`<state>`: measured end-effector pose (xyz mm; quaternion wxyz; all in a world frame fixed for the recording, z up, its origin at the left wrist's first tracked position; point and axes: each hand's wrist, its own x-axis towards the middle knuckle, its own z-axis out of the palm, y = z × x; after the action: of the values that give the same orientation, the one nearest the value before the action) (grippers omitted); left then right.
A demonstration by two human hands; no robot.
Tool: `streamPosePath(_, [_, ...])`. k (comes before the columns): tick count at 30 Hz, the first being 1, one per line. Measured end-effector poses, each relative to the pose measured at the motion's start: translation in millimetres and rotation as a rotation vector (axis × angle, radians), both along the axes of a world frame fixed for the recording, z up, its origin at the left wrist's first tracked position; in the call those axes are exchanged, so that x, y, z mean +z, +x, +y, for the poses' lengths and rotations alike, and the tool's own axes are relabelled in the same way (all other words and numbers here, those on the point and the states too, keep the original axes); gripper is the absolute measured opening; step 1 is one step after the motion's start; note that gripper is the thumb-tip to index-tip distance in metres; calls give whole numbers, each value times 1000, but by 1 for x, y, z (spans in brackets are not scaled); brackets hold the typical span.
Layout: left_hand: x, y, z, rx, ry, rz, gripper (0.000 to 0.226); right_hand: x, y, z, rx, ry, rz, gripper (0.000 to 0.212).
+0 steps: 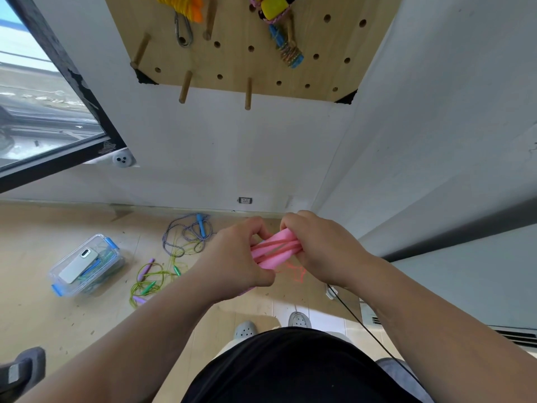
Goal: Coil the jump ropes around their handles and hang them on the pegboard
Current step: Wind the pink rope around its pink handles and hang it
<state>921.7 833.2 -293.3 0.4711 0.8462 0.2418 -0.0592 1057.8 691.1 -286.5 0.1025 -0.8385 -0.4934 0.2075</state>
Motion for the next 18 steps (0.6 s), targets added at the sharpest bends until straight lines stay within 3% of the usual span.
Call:
streamPosePath(4, [-3,0,1,43,-54,41,46,-1,1,0,10,14,48,29])
streamPosePath(10, [-17,1,12,86,-250,111,35,4,8,-4,41,-80,57,84])
streamPosePath(15, [-20,1,21,72,-368,130,24,15,19,-8,69,-105,19,78])
streamPosePath(18, [-22,0,25,83,-473,146,33,17,17,-10,92,-38,40,47])
